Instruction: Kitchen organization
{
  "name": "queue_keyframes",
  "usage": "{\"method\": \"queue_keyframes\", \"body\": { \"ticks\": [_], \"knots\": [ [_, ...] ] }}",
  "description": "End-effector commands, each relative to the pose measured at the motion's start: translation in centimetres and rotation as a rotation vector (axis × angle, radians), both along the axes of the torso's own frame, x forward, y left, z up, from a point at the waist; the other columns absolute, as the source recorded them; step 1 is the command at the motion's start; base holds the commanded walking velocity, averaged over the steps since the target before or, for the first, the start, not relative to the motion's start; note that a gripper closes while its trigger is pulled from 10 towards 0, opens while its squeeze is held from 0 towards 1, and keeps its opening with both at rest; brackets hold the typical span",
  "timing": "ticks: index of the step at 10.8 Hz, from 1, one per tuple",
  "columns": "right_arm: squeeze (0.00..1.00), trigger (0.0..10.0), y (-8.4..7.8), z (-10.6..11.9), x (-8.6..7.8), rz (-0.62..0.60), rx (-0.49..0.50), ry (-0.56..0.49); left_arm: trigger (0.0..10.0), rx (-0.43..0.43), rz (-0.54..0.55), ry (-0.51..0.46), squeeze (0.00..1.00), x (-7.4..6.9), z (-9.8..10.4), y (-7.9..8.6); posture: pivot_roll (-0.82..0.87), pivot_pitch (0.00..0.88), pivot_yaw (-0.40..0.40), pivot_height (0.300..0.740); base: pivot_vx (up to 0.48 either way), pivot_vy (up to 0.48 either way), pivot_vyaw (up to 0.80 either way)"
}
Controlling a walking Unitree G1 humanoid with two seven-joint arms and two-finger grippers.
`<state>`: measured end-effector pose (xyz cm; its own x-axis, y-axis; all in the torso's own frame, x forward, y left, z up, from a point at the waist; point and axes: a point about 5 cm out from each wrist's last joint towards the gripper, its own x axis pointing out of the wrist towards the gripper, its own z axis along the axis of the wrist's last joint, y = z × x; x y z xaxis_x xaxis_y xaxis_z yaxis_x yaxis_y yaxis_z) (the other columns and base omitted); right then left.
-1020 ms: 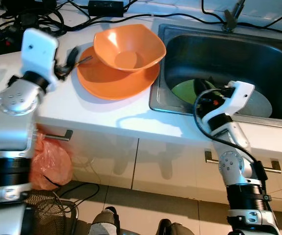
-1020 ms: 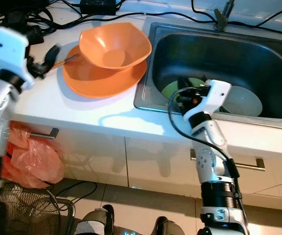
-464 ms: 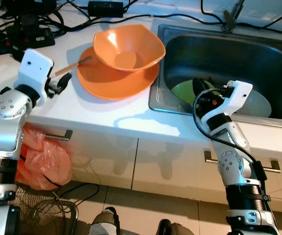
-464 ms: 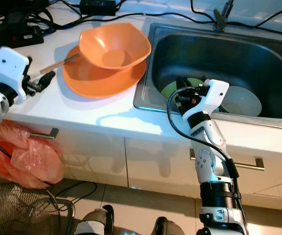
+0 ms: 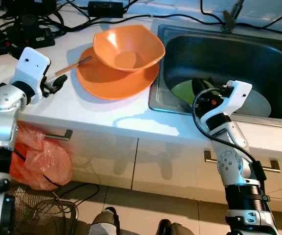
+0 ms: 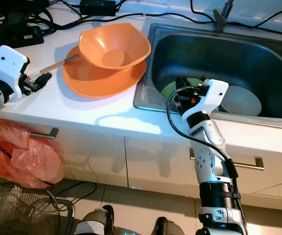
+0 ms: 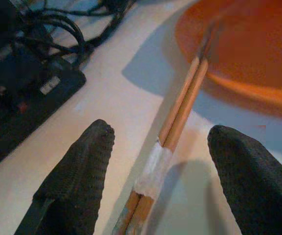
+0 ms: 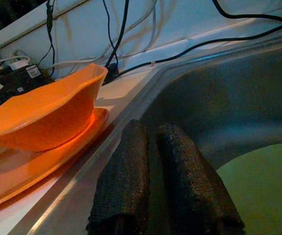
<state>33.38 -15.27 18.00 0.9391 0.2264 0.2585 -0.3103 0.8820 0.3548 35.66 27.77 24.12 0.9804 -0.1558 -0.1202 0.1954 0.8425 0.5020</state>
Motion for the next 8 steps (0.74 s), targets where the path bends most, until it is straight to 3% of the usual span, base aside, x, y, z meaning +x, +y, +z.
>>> {"method": "queue_keyframes", "body": {
  "ticks": [1,7,8],
  "knots": [
    [0.0,10.0,0.0,-0.7,-0.1,0.001,0.004,0.04,10.0,0.014,-0.011,0.016,0.0,0.2,0.3,0.1,0.22,0.172,-0.018,0.74,0.0,0.0,0.0],
    [0.0,10.0,0.1,-0.8,-0.2,0.006,0.01,0.045,10.0,-0.151,0.045,0.173,0.0,0.8,-2.4,1.8,0.22,0.174,-0.018,0.74,0.0,0.0,0.0],
    [0.0,10.0,0.2,-0.8,-0.2,0.009,0.01,0.045,10.0,-0.165,-0.002,0.229,0.0,0.6,-3.3,1.5,0.22,0.173,-0.017,0.74,0.0,0.0,0.0]
  ]
}}
